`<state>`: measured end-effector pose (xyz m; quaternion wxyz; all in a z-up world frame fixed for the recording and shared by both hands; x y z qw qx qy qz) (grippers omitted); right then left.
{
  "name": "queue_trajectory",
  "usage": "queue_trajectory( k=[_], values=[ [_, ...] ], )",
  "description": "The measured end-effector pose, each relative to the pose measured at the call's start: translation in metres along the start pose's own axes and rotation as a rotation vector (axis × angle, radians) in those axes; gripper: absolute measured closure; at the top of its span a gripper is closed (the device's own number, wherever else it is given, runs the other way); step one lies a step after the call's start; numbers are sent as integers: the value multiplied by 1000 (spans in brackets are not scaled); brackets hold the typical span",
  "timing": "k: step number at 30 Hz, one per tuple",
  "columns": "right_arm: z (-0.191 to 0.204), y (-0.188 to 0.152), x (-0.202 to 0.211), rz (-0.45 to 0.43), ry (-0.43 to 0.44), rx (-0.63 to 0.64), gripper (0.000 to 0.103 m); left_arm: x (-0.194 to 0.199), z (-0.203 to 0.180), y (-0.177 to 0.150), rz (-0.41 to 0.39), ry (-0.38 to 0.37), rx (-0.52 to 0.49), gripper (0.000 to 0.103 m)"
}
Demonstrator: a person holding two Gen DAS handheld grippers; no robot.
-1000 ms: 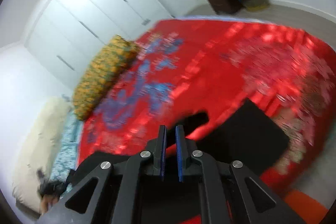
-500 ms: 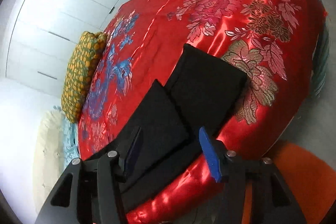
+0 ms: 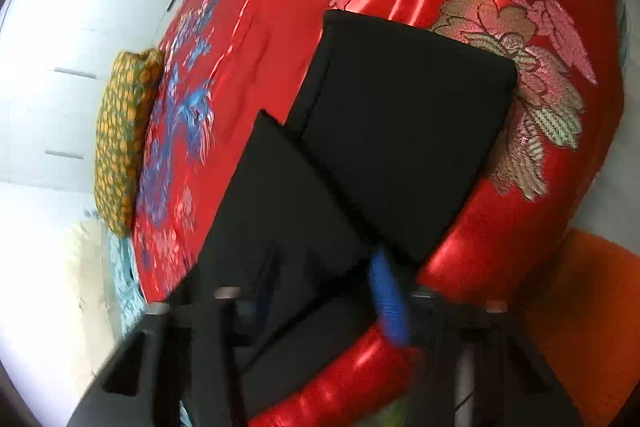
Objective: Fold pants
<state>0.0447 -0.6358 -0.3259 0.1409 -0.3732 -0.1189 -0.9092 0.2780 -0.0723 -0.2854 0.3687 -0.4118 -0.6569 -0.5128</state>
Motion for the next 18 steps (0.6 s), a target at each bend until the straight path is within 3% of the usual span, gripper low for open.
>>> queue_trajectory(
  k=[3, 8, 11, 14, 16, 18],
  values=[
    [21, 7, 5, -11, 10, 108, 90, 3, 3, -1, -1, -2, 18, 97],
    [87, 25, 52, -67, -32, 475, 91, 29, -10, -15, -39, -17, -40, 97],
    [60, 39, 57, -40, -139, 522, 91, 34, -27, -44, 1, -37, -104, 98],
    [17, 48, 46, 9, -229, 488, 91, 26, -44, -89, 87, -50, -192, 98],
    [3, 47, 43, 23, -239, 470, 91, 19, -51, -115, 143, -46, -252, 98],
    [5, 44, 45, 4, -234, 474, 91, 18, -47, -116, 163, -39, -229, 97]
  ],
)
Point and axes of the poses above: each gripper's, at about its wrist camera, not at the fingertips, and x roughly against the way its jaws point, z to its left, y to its top, the point moved 8 cm from there along -x, roughly the way its jaws point, and after that the axes turned 5 degrees about y, right-handed, at the moved point
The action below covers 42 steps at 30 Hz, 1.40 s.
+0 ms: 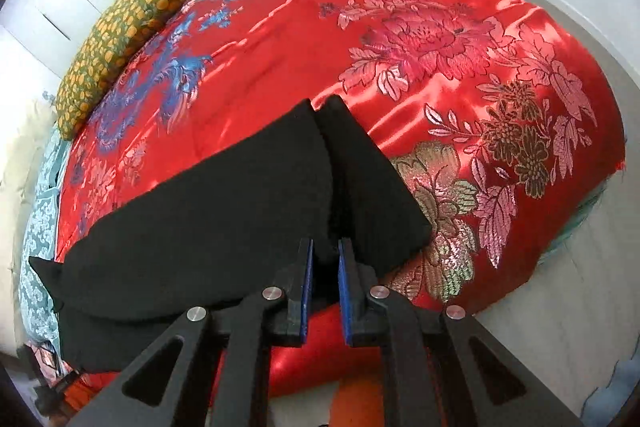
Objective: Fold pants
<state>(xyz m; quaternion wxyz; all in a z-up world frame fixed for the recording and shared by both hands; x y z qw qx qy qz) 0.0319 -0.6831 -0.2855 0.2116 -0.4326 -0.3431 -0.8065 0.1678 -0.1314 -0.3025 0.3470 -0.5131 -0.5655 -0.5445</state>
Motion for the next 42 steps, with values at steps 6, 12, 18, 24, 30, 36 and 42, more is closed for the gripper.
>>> queue_trajectory(
  k=[6, 12, 18, 24, 30, 36, 42],
  values=[
    [10, 3, -1, -34, 6, 20, 91, 37, 71, 115, -153, -53, 280, 22],
    [10, 2, 2, -49, 9, 27, 91, 20, 141, 246, -74, 55, 344, 17],
    [12, 2, 10, -71, 29, 29, 91, -5, 166, 256, 9, 153, 366, 95],
    [11, 20, 20, -87, 34, 39, 91, 65, 163, 182, -216, 51, 391, 95],
    [-10, 15, 5, 2, 6, -3, 91, 41, 175, 53, -108, 83, 398, 94],
    [-18, 10, 0, 51, -26, -16, 91, 39, 175, 36, -81, 78, 438, 94],
    [-14, 12, 17, 30, 6, -19, 91, 54, 182, 40, -101, 20, 490, 94]
  ],
)
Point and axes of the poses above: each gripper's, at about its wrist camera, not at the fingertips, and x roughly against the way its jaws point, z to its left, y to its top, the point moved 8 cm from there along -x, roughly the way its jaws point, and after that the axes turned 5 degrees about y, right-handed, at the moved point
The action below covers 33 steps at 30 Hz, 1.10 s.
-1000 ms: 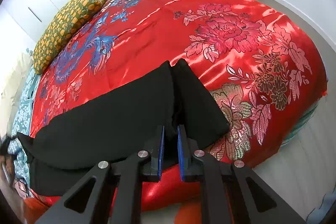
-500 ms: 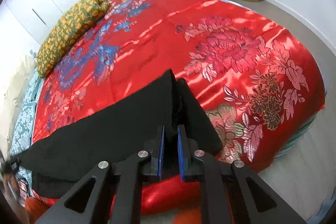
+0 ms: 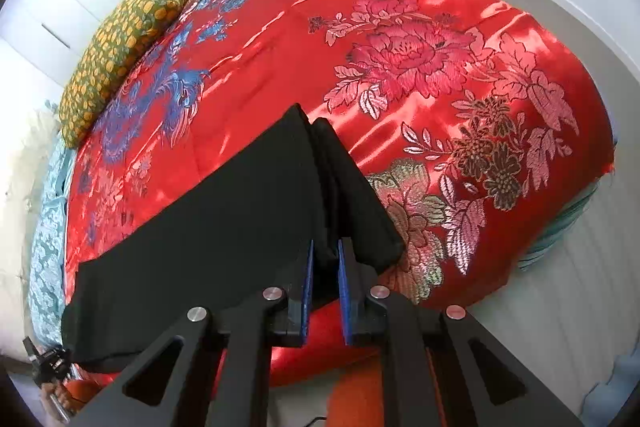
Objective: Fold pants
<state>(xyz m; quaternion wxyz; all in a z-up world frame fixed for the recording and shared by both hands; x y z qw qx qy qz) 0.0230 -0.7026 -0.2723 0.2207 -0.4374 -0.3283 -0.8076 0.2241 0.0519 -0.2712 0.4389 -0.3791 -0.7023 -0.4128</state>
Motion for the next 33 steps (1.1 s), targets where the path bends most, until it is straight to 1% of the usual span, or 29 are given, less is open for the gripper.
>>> queue_trajectory(
  k=[2, 3, 4, 5, 7, 12, 15, 18, 21, 24, 26, 27, 28, 29, 31, 32, 33],
  values=[
    [-5, -9, -13, 70, -56, 44, 91, -7, 6, 1, 8, 33, -4, 94],
    [-6, -12, -18, 95, -65, 44, 91, -12, 10, -1, 25, 43, 10, 94],
    [-9, -16, -21, 115, -66, 33, 91, -13, 14, -3, 38, 34, 34, 94],
    [-9, -15, -19, 108, -64, 33, 91, -12, 14, -4, 39, 30, 42, 94],
    [-7, -12, -13, 83, -59, 41, 91, -10, 14, -5, 29, 45, 16, 94],
    [-10, -15, -18, 115, -87, 52, 91, -17, 14, -7, 37, 66, 6, 94],
    [-16, -14, -15, 108, -111, 40, 91, -23, 4, -7, 36, 81, -28, 94],
    [-22, -12, -17, 101, -117, 20, 91, -28, 1, -8, 36, 95, -49, 94],
    [-19, -9, -14, 78, -148, 45, 91, -29, 1, -10, 37, 99, -63, 94],
    [-22, -11, -19, 98, -185, 48, 91, -32, -1, -13, 37, 122, -97, 94],
    [-24, -13, -23, 116, -198, 47, 91, -36, -2, -15, 37, 142, -120, 92],
    [-25, -13, -24, 119, -202, 42, 91, -35, -2, -16, 38, 152, -124, 87],
    [-26, -12, -23, 120, -210, 39, 84, -32, 0, -16, 43, 163, -127, 79],
    [-27, -12, -22, 119, -213, 34, 78, -29, 2, -17, 50, 174, -129, 75],
    [-30, -11, -13, 96, -213, 12, 44, -19, 9, -21, 67, 206, -135, 60],
    [-31, -10, -8, 73, -204, 4, 39, -10, 13, -24, 69, 216, -136, 59],
    [-30, -8, 3, 29, -200, -5, 37, 0, 17, -27, 64, 221, -134, 59]
  ],
)
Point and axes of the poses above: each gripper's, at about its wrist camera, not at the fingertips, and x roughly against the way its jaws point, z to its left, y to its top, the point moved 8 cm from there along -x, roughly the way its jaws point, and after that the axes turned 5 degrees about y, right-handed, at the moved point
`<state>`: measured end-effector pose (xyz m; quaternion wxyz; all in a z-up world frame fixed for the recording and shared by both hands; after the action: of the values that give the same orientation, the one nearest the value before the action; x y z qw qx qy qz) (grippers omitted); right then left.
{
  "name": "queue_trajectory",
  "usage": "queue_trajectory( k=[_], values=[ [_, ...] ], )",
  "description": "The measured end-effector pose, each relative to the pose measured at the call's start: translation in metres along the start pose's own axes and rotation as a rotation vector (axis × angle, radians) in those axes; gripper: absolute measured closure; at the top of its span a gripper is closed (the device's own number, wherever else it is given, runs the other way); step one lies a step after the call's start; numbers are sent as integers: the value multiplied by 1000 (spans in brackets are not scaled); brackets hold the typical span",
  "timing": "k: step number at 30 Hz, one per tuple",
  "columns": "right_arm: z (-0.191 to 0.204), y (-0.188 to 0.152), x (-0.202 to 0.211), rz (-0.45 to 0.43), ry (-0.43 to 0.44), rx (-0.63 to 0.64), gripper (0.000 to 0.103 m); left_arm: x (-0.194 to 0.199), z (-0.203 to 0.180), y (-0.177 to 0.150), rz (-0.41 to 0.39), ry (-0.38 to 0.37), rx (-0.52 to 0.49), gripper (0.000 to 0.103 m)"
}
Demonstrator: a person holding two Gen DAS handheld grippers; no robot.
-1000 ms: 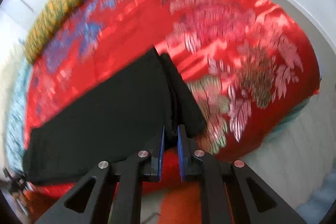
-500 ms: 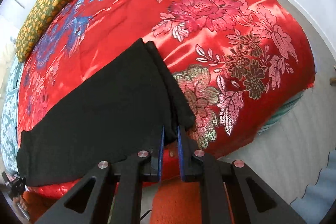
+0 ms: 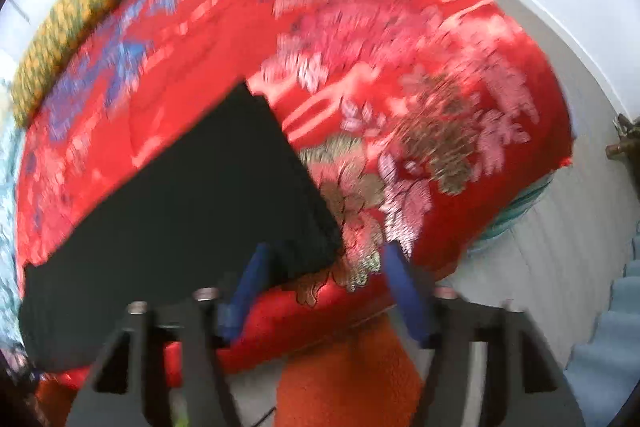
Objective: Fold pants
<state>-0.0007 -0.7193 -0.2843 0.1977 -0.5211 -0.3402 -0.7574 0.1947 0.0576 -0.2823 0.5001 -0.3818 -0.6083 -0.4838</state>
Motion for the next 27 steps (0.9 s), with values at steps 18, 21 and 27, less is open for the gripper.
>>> queue_trajectory(
  k=[18, 21, 27],
  values=[
    [228, -80, -40, -100, 179, 365, 25, -40, -30, 38, -186, 156, -263, 31],
    [222, -95, -58, -48, 128, 406, 23, -31, -15, 31, -169, 168, -244, 31],
    [223, -103, -59, -61, 106, 437, 9, 1, -29, 32, -264, 66, -188, 22]
  ],
)
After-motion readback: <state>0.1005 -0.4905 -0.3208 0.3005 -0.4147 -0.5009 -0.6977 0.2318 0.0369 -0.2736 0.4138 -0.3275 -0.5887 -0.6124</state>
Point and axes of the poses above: each gripper's, at about its wrist camera, not at the fingertips, and x roughly against the way its jaws point, z to its left, y to its top, the point moved 8 cm from there along -x, roughly the way its jaws point, and after that the axes turned 5 degrees about y, right-handed, at the moved point
